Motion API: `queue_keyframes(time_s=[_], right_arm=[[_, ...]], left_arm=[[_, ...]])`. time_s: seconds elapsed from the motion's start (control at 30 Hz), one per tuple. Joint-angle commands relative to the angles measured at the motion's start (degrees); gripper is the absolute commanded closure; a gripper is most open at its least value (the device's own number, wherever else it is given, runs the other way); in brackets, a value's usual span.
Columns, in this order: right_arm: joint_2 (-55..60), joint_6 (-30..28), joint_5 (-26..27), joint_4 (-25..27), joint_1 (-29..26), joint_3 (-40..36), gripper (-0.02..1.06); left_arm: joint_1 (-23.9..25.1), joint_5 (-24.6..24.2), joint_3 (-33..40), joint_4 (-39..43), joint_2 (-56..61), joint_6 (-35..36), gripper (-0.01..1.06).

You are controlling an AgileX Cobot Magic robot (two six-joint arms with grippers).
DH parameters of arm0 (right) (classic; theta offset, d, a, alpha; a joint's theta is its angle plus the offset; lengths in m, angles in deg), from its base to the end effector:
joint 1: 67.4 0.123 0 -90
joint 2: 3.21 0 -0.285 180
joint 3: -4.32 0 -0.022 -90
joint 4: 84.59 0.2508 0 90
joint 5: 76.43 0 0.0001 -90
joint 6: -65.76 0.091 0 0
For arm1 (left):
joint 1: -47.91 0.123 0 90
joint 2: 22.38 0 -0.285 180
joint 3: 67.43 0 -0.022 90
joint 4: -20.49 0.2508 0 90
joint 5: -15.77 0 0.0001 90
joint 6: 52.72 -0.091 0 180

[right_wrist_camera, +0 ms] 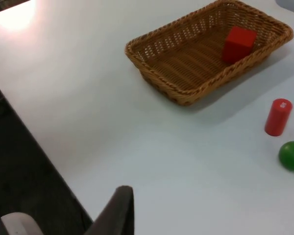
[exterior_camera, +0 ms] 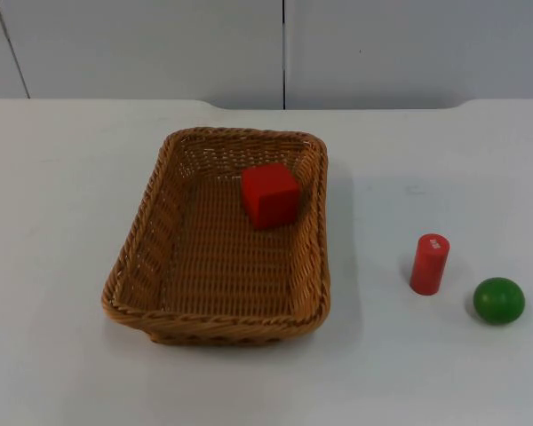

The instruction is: Pick up the basket with the left hand and place the object to the left of the red cylinder into the basket with the right hand.

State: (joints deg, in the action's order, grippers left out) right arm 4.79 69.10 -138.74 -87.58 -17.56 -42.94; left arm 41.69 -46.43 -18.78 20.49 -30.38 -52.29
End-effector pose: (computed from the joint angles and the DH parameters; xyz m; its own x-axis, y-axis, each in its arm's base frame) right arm -0.0020 -0.0089 0.2815 -0.3231 -0.3302 -0.8869 -0.7264 0.6872 0.0088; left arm -0.0051 0.0006 0.2749 -0.4805 0.0448 -0.8759 0.1047 0.9945 -0.0066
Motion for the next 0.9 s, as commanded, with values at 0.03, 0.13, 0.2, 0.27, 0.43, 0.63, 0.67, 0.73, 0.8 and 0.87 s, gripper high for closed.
queue_keyframes(time_s=[0.03,0.13,0.2,0.27,0.43,0.63,0.67,0.73,0.8,0.87], right_arm=[[-0.2,0.1,0.5,0.0,-4.4,-0.4,-0.01],[-0.2,0.1,0.5,0.0,-9.7,-0.4,-0.01],[-0.2,0.1,0.5,0.0,-16.5,-0.4,-0.01],[-0.2,0.1,0.5,0.0,-23.0,-0.4,-0.01],[-0.2,0.1,0.5,0.0,-34.6,-0.4,-0.01],[-0.2,0.1,0.5,0.0,-41.7,-0.4,-0.01],[-0.2,0.1,0.5,0.0,-42.2,-0.4,-0.01],[-0.2,0.1,0.5,0.0,-42.7,-0.4,-0.01],[-0.2,0.1,0.5,0.1,-42.8,-0.4,-0.01],[-0.2,0.1,0.5,0.1,-42.8,-0.4,-0.01]], left_arm=[[0.1,0.6,0.3,0.0,0.2,0.3,0.00],[0.1,0.6,0.3,0.0,0.2,0.3,0.00],[0.1,0.6,0.3,0.0,0.2,0.3,0.00],[0.1,0.6,0.3,0.0,0.2,0.3,0.00],[0.1,0.6,0.3,0.0,0.2,0.3,0.00],[0.1,0.6,0.3,0.0,0.2,0.3,0.00],[0.1,0.6,0.3,0.0,0.2,0.3,0.00],[0.1,0.6,0.3,0.0,0.2,0.3,0.00],[0.1,0.6,0.3,0.0,0.2,0.3,0.00],[0.2,0.6,0.3,0.0,0.2,0.3,0.00]])
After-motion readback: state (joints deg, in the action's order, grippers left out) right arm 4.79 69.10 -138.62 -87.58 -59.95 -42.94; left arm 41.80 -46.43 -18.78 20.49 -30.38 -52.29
